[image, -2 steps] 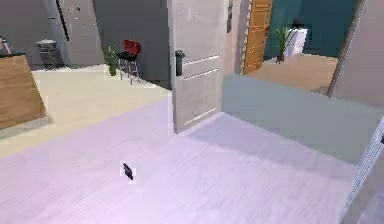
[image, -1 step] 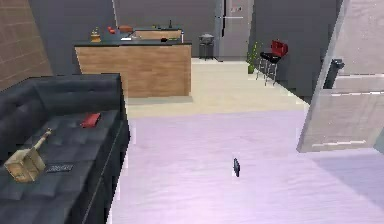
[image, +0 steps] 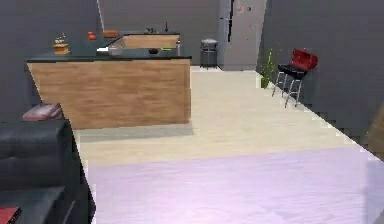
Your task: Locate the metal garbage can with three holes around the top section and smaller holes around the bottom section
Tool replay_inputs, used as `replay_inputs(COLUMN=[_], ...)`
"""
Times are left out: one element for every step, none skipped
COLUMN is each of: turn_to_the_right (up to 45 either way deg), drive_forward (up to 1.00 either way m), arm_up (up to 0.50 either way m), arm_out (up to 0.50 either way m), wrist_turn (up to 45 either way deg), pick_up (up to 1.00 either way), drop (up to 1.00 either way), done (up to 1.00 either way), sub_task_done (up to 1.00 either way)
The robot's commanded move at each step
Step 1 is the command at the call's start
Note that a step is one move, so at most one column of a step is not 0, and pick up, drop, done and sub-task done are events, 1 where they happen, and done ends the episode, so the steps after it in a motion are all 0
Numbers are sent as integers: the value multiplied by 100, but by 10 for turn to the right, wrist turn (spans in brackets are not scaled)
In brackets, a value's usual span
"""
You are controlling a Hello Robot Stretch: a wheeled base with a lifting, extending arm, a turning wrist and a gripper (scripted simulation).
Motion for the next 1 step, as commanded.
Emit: replay_inputs(turn_to_the_right=[0], drive_forward=[70], arm_up=[0], arm_out=[0], wrist_turn=[0], pick_up=[0], drop=[0], done=[0], sub_task_done=[0])
